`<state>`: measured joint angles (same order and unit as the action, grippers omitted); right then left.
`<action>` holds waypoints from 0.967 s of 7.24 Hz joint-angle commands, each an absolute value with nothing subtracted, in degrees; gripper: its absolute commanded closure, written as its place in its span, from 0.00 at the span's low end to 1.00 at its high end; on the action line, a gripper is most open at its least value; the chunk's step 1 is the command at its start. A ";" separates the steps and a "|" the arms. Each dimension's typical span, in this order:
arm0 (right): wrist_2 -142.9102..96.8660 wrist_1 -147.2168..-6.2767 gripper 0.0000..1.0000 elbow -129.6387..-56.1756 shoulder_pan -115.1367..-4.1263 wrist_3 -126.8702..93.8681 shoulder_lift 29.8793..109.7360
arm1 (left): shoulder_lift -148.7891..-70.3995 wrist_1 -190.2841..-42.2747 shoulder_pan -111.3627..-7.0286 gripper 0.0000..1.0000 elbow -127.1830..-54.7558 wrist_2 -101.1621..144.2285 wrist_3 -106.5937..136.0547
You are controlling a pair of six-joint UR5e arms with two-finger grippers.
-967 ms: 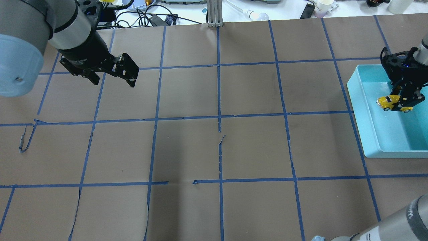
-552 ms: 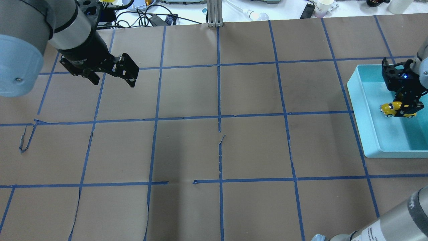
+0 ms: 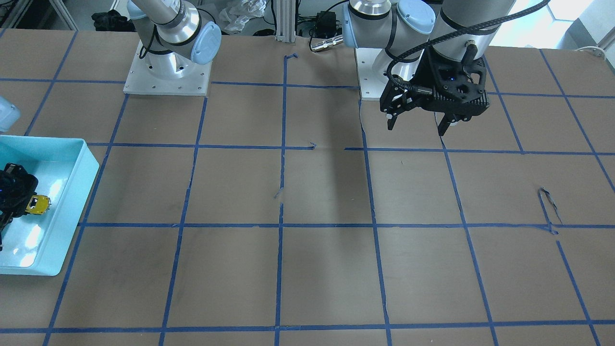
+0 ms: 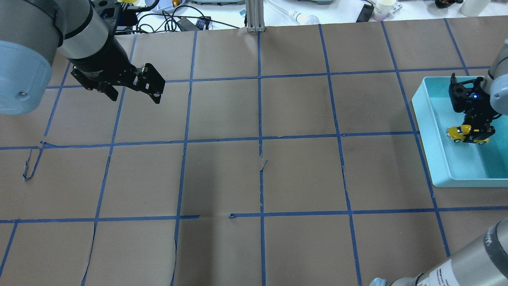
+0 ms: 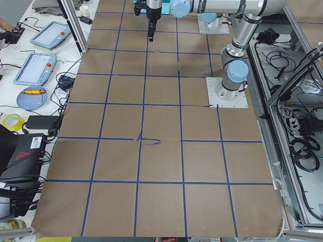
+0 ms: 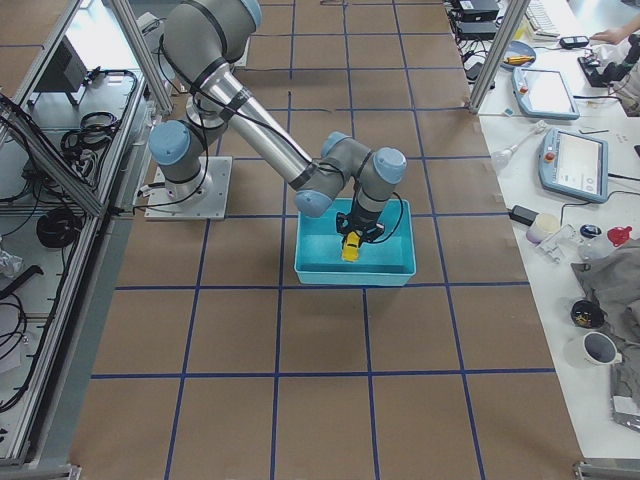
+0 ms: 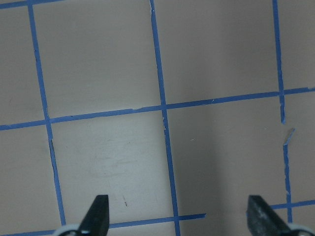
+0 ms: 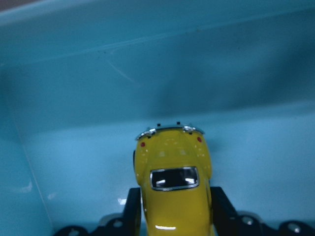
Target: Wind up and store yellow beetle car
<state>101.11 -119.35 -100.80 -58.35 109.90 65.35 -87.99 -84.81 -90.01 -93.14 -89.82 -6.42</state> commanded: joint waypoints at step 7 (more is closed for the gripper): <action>95.11 -110.41 0.02 -100.02 -58.88 78.61 83.13 | -88.07 -84.73 -90.00 0.00 -92.90 -89.91 -6.42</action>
